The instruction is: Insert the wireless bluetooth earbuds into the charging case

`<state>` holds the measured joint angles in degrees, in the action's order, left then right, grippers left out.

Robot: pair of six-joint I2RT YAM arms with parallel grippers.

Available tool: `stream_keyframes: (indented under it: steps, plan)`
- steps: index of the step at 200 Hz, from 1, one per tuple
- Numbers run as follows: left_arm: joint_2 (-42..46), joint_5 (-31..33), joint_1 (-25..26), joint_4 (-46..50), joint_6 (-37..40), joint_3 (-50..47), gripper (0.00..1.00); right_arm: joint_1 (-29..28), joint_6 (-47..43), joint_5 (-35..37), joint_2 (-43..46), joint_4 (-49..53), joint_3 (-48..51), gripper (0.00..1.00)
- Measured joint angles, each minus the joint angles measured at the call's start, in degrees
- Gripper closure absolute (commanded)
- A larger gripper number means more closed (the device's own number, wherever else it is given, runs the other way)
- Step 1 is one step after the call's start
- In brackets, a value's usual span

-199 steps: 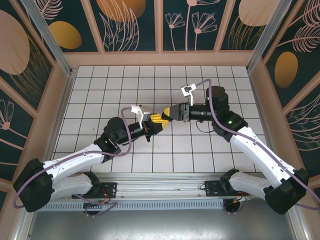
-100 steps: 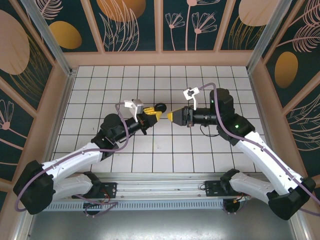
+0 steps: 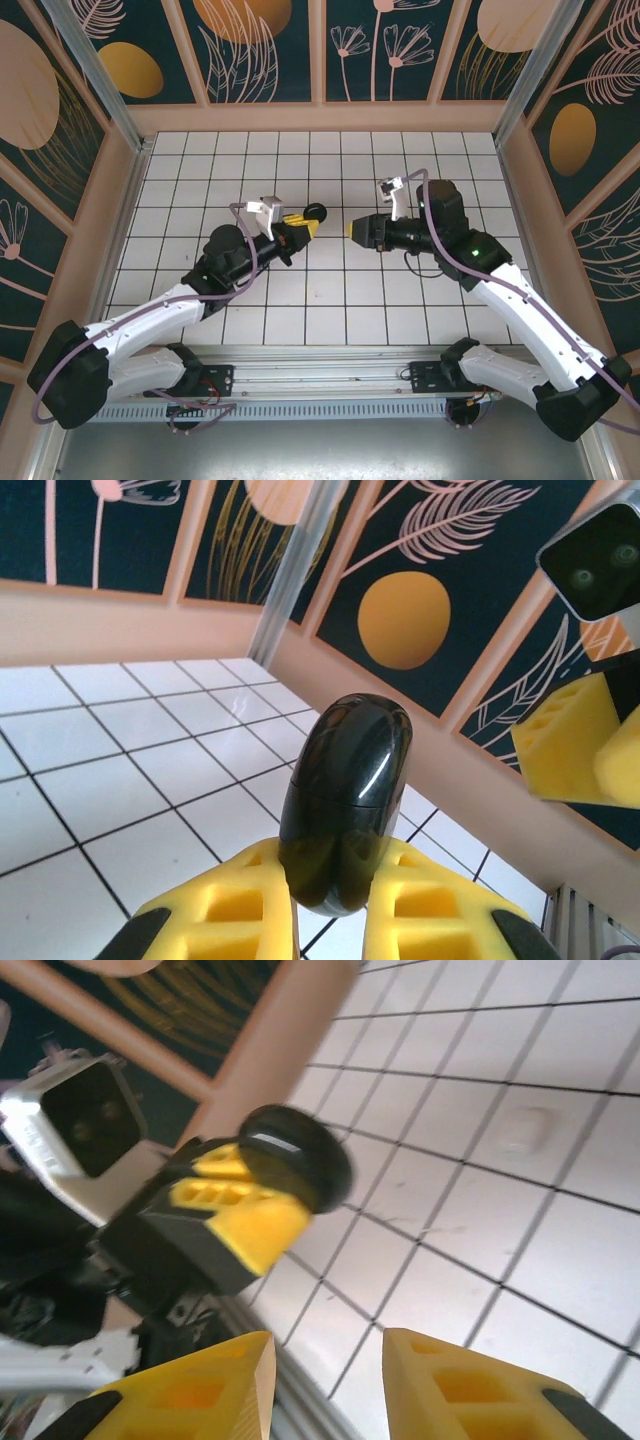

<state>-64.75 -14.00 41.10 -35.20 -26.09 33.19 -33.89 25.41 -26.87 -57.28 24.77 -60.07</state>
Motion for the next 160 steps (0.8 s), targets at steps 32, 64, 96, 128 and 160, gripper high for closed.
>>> stream_keyframes:
  steps: [32,64,96,128,160]
  plan:
    - [-3.5,0.2,-0.3,1.7,-3.9,0.0,1.00,1.9,0.9,6.4,0.9,1.1,2.1,0.61]
    - [-5.4,1.5,-0.7,5.9,-6.6,0.0,1.00,4.5,2.3,9.7,1.1,1.6,6.0,0.61]
    - [-7.2,2.8,-1.8,10.1,-8.4,-0.7,1.00,6.0,3.3,10.5,0.9,1.6,8.9,0.59]
    - [-10.1,2.1,-1.9,12.3,-10.7,-3.1,1.00,6.3,3.4,10.5,0.0,1.1,10.4,0.58]
    - [-15.0,-2.8,-1.9,13.1,-13.5,-5.6,1.00,6.5,3.5,10.3,-1.0,0.5,11.8,0.58]
